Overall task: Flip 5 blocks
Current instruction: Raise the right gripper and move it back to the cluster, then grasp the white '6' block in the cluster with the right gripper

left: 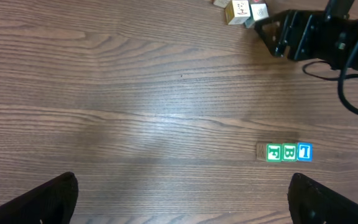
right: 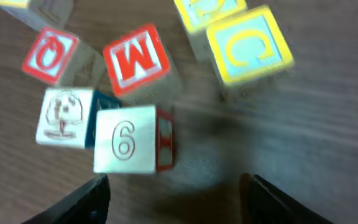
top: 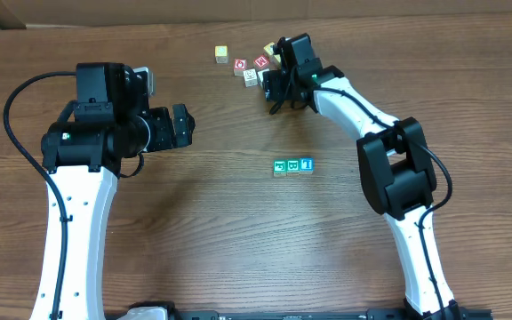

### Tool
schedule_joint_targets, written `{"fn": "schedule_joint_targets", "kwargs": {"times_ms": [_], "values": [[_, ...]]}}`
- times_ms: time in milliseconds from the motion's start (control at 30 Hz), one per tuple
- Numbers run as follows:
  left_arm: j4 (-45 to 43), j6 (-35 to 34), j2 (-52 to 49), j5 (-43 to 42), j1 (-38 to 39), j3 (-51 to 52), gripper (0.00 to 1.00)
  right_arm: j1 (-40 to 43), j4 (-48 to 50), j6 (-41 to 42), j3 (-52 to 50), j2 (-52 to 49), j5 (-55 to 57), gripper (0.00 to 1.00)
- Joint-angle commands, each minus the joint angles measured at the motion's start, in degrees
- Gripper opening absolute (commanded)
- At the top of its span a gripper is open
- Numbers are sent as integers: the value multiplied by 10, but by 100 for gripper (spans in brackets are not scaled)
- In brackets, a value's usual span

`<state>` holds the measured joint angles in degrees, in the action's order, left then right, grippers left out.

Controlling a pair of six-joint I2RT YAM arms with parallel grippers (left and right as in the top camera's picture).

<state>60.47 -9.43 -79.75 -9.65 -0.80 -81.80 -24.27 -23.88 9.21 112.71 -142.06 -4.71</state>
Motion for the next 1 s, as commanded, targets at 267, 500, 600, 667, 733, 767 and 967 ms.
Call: {"fn": "schedule_joint_targets", "kwargs": {"times_ms": [267,500,600,667,733,767,967], "values": [[0,4,-1,0,1,-11,100,-19,51,-3,8,-26,-5,64],[0,4,-1,0,1,-11,100,-11,30,-3,9,-23,21,37],[-1,4,-1,0,1,-11,100,-5,19,-3,9,-12,21,35],[-1,4,-1,0,1,-11,100,-3,13,-3,9,2,21,35],[0,4,-1,0,1,-11,100,-3,12,-3,9,16,21,35],[0,4,-1,0,1,-11,100,-3,13,-3,9,23,21,40],[-1,4,-1,0,1,-11,100,-5,28,-3,9,36,20,64]]}}
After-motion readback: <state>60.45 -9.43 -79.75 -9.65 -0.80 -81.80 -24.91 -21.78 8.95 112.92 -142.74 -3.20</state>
